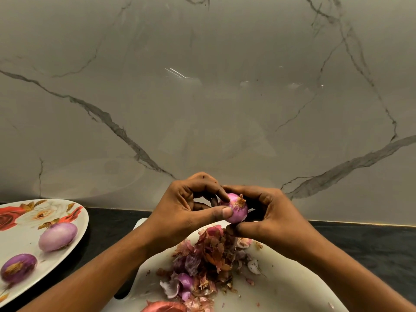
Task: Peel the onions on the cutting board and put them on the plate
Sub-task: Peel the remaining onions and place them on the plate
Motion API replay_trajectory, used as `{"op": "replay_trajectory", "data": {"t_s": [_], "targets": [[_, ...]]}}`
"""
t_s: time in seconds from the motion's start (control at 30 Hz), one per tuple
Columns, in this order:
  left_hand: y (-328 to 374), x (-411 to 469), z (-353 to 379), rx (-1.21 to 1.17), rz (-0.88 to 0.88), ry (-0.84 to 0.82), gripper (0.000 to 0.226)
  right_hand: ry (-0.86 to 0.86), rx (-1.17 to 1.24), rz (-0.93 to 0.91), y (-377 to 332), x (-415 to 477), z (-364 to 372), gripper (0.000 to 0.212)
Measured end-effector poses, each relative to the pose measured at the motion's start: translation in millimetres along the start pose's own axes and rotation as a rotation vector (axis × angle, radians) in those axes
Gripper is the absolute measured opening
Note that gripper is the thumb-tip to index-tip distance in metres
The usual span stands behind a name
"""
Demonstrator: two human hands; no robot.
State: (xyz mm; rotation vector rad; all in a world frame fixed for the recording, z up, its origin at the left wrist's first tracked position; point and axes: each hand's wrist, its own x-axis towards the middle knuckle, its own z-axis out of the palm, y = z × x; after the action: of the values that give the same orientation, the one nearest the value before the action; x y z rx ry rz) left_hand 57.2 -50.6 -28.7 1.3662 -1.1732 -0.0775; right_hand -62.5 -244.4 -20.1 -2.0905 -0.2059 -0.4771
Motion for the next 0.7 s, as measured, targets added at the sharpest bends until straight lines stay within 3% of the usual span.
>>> {"op": "replay_trajectory", "data": {"t_s": [0.7], "targets": [[-3.5,-1.4,0.0,0.056,-0.015,-0.019,0.016,0.017,-0.184,0.007,-6.2,-2.3,2.7,0.051]]}}
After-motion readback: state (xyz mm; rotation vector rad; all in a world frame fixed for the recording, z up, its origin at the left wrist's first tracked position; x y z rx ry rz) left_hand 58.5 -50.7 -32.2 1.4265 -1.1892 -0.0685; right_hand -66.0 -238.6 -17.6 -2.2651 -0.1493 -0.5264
